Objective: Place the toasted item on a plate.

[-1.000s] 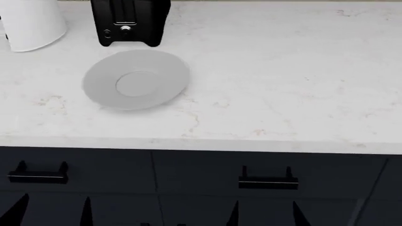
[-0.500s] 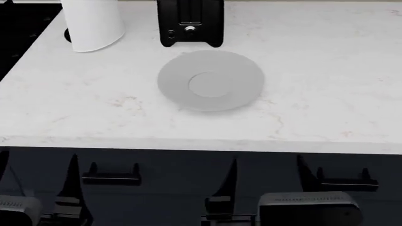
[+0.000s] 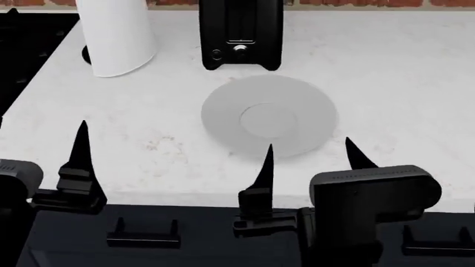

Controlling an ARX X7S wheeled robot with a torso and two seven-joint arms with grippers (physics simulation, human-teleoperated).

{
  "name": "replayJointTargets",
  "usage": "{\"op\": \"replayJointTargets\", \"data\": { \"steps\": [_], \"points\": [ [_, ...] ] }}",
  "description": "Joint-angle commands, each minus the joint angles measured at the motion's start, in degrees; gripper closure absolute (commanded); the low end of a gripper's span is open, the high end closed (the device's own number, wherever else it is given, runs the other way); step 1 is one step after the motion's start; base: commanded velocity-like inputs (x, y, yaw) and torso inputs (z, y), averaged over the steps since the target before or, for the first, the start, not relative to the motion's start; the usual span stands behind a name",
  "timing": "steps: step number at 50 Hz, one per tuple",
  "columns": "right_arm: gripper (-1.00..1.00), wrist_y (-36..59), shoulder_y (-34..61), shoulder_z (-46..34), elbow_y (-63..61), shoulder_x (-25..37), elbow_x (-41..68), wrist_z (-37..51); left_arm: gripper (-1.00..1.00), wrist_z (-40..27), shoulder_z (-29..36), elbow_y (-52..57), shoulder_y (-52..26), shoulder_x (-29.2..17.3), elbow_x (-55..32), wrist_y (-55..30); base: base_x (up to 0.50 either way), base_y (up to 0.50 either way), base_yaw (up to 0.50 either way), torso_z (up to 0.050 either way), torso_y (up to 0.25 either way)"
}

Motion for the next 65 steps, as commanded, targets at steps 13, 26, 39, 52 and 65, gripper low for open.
{"op": "replayJointTargets", "data": {
  "steps": [13, 26, 39, 52, 65],
  "points": [
    [-1.0, 1.6, 3.1, 1.0, -1.6, 0.6, 1.6, 0.6, -1.0, -0.5, -0.2, 0.3, -2.5, -0.5, -1.4, -1.8, 0.5, 0.17, 0.0, 0.05, 0.0],
    [-1.0, 3.9, 4.7, 1.8, -3.6, 0.5, 2.7, 1.7, -1.0, -1.5, -1.7, 2.7, -5.3, -1.1, -3.0, -6.3, 0.18, 0.17, 0.0, 0.05, 0.0],
    [-1.0, 6.0, 7.4, 1.0, -4.0, 0.6, 3.3, 2.5, -1.0, -2.3, -2.8, 4.4, -6.7, -2.1, -3.5, -8.1, 0.27, 0.35, 0.0, 0.05, 0.0],
    [-1.0, 13.3, 13.8, 2.6, -4.7, -0.2, 6.4, 2.4, -1.0, -2.5, -2.9, 4.6, -11.6, -2.3, -5.0, -12.1, 0.22, 0.0, 0.0, 0.05, 0.0],
    [-1.0, 15.7, 17.7, 1.9, -2.7, -0.4, 7.6, 2.5, -1.0, -2.4, -3.9, 2.4, -17.8, -2.5, -6.3, -14.8, 0.22, 0.0, 0.0, 0.05, 0.0]
  ]
}}
